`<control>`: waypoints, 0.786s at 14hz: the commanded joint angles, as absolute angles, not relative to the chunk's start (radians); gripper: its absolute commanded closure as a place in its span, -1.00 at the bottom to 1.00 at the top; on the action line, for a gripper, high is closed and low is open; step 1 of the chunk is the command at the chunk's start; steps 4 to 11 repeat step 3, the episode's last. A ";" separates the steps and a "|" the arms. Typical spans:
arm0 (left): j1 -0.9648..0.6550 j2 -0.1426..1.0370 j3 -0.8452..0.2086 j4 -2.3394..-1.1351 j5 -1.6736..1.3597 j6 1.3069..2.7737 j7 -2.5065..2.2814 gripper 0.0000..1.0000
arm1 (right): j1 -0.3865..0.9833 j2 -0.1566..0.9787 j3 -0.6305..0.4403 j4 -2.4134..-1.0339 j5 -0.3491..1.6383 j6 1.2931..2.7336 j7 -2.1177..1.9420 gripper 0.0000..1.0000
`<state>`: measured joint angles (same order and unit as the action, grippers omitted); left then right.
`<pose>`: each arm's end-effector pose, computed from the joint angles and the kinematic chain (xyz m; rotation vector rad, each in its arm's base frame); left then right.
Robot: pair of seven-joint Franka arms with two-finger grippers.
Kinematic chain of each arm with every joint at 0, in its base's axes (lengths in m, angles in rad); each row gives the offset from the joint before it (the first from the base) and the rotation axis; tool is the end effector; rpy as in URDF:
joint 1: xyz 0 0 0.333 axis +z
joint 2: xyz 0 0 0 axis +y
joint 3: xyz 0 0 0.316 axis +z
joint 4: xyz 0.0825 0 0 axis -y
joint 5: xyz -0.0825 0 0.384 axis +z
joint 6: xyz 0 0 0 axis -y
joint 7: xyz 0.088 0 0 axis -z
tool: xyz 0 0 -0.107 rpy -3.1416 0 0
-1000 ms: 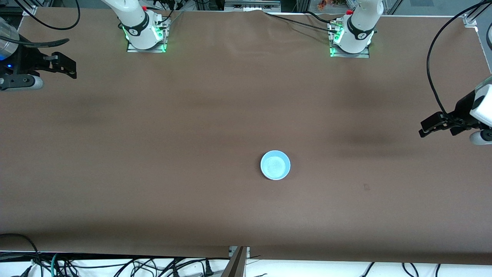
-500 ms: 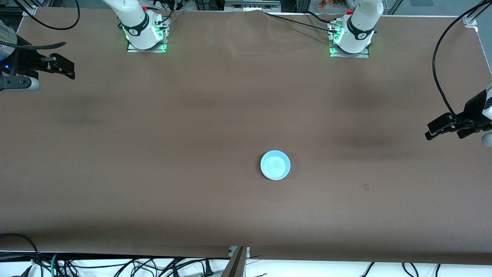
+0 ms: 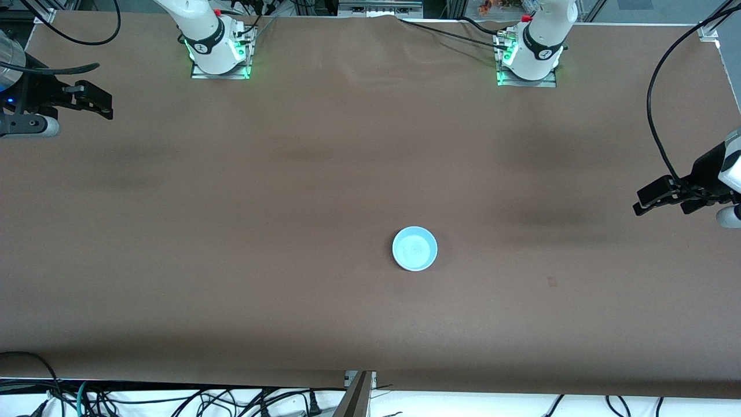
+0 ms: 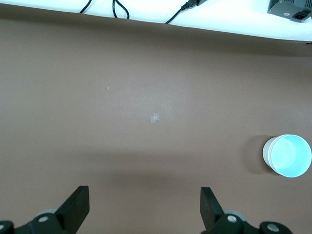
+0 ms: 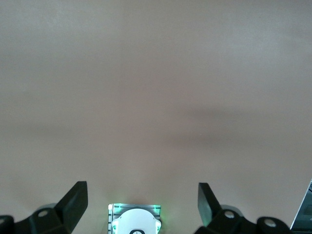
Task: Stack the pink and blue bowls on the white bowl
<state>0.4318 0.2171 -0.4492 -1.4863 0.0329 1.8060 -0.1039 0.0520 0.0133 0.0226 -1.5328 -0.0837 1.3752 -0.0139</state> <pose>0.6340 0.0198 0.5695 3.0646 0.1470 0.1845 0.5363 0.0298 0.6199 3.0404 0.1206 -0.2567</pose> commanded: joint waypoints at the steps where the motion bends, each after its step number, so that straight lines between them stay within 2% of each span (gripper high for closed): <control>1: 0.428 0.235 -0.448 -1.451 0.023 1.784 -0.083 -1.00 | 0.034 0.003 0.038 -1.540 -0.057 1.379 -0.002 -1.00; 11: 0.430 0.235 -0.446 -1.451 0.023 1.787 -0.078 -1.00 | 0.034 0.003 0.038 -1.540 -0.057 1.379 0.002 -1.00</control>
